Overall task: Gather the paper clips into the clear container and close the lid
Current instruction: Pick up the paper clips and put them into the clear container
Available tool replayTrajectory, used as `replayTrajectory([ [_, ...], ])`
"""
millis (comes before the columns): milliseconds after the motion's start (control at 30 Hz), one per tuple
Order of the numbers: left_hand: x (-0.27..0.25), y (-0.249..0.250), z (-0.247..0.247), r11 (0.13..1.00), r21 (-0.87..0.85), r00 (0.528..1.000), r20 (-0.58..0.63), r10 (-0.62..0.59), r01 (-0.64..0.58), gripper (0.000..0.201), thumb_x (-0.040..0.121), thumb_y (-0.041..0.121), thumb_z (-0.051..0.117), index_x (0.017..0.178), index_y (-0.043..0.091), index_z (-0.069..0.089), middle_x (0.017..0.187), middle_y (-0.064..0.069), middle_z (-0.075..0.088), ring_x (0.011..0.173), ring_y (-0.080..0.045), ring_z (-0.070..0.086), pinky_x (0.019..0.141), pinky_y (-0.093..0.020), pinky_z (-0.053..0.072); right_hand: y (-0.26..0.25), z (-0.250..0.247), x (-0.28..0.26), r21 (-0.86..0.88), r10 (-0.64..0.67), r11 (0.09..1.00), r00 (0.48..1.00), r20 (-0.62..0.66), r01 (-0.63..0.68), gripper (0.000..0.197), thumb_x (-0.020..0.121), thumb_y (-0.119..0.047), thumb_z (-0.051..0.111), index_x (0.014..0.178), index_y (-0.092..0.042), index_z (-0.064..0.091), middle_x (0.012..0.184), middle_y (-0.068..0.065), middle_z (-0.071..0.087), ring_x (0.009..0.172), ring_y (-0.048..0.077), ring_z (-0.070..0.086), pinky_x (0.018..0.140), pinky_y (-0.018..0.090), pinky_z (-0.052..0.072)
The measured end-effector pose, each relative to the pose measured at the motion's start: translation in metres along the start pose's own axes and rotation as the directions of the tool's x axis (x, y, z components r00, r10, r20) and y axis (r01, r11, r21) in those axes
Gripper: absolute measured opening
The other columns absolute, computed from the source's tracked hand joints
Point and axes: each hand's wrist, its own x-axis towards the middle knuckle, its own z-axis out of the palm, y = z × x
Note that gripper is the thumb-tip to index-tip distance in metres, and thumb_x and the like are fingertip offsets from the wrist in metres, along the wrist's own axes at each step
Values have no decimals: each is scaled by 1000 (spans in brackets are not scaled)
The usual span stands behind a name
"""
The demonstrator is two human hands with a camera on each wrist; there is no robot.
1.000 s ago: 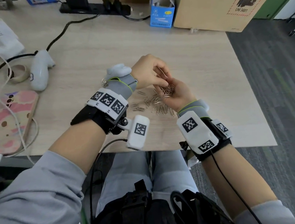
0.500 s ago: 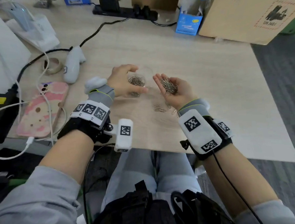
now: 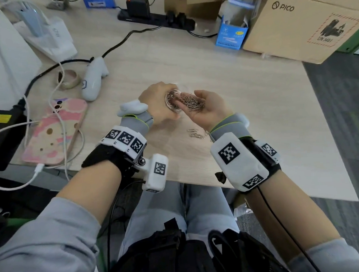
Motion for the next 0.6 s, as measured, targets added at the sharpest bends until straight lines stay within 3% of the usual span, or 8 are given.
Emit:
replayTrajectory([
  [100,1,0,3,1000,3,1000,-3,-26,26,44,58,31,76,100,24,62,99,-8,61,93,-28,58,70,-27,36,-5,0,0,-43,3,999,1000,-10,-4,22,99,-10,34,98,8,47,101,24,51,130,40,42,108,44,38],
  [233,2,3,3,999,7,999,-12,-48,48,45,59,30,77,101,25,62,103,-8,62,96,-28,58,72,-27,38,-9,2,-6,-83,6,997,1000,-1,-6,27,99,-11,33,88,11,46,93,24,52,129,40,43,109,45,37],
  [300,2,4,3,999,0,998,-13,-53,53,44,59,30,76,100,26,62,103,-6,63,96,-28,58,72,-27,39,-11,3,-8,-104,9,994,1000,0,-9,29,99,-11,33,90,12,47,96,26,53,129,40,43,108,45,38],
  [367,1,5,2,998,-10,998,-17,-62,62,44,59,30,76,101,27,62,103,-6,64,96,-28,59,73,-29,42,-13,5,-10,-142,17,990,1000,13,-15,30,99,-12,32,99,14,46,109,29,53,129,40,43,107,45,37],
  [467,0,4,2,995,-49,996,-25,-91,90,45,57,29,77,100,27,63,103,-4,65,95,-27,59,78,-31,46,-16,7,-12,-174,29,984,999,22,-25,33,98,-13,32,104,16,46,114,31,53,129,41,43,105,45,38],
  [533,0,4,3,992,-68,994,-22,-104,102,46,56,30,78,100,28,63,101,-2,66,95,-27,60,78,-30,47,-18,7,-12,-180,21,983,1000,16,-17,40,98,-14,33,120,19,41,132,33,44,129,42,42,109,45,36],
  [600,0,3,4,990,-89,993,-25,-115,112,49,56,31,79,102,29,63,103,-1,67,96,-26,61,80,-31,49,-19,7,-12,-194,15,981,1000,19,-11,46,98,-14,34,129,20,34,138,34,38,130,43,40,112,46,33],
])
